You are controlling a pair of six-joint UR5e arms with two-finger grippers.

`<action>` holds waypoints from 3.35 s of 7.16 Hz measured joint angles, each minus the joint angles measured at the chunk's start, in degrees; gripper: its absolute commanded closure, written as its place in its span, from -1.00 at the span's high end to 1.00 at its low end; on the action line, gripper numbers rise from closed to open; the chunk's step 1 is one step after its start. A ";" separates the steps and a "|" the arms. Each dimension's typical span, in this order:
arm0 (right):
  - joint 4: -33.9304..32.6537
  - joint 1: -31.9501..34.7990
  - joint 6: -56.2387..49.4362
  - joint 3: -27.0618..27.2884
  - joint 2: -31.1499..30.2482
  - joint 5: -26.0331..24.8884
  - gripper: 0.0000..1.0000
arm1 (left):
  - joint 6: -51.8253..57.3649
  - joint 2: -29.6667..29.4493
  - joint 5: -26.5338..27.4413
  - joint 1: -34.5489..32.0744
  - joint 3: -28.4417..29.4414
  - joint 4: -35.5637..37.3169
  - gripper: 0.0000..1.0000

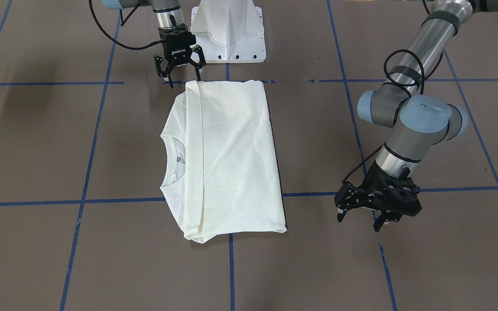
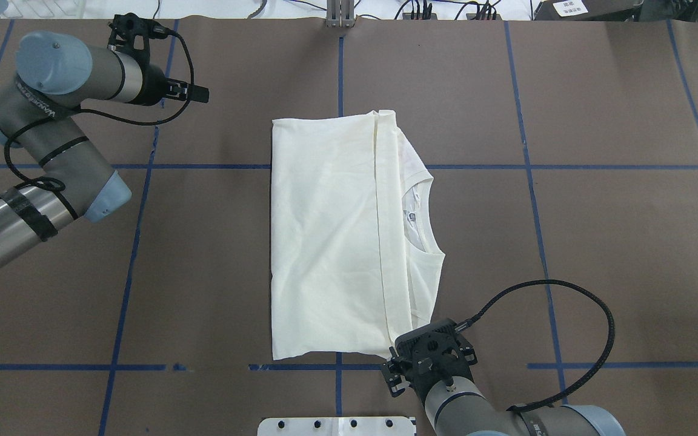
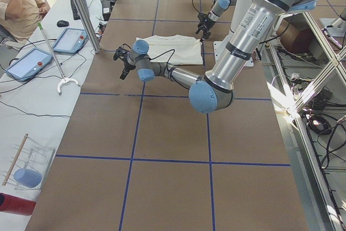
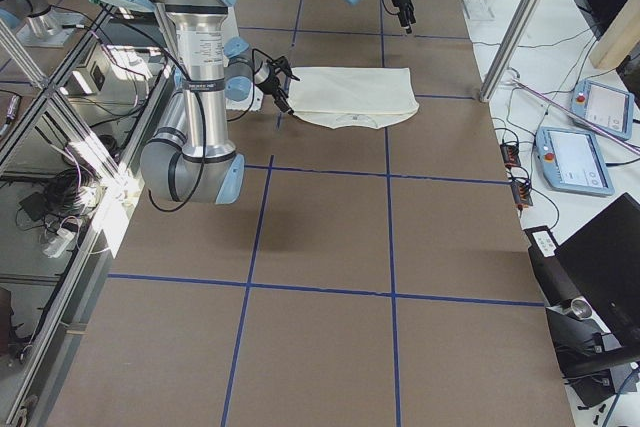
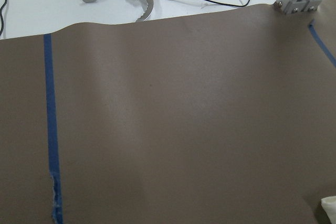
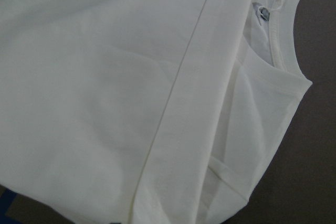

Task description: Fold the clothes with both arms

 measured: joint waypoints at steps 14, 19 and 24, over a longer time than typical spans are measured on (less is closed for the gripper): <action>7.04 0.36 16.30 0.47 -3.39 -0.67 -1.00 | -1.26 0.18 0.08 0.38 0.00 -0.04 1.00; 13.49 -3.01 38.98 0.42 -8.75 -1.88 -0.04 | -2.46 0.20 0.05 0.61 0.01 -0.04 1.00; 14.21 -2.56 47.18 2.66 -8.71 -3.26 -1.00 | -2.50 0.29 0.09 1.18 0.09 -0.04 1.00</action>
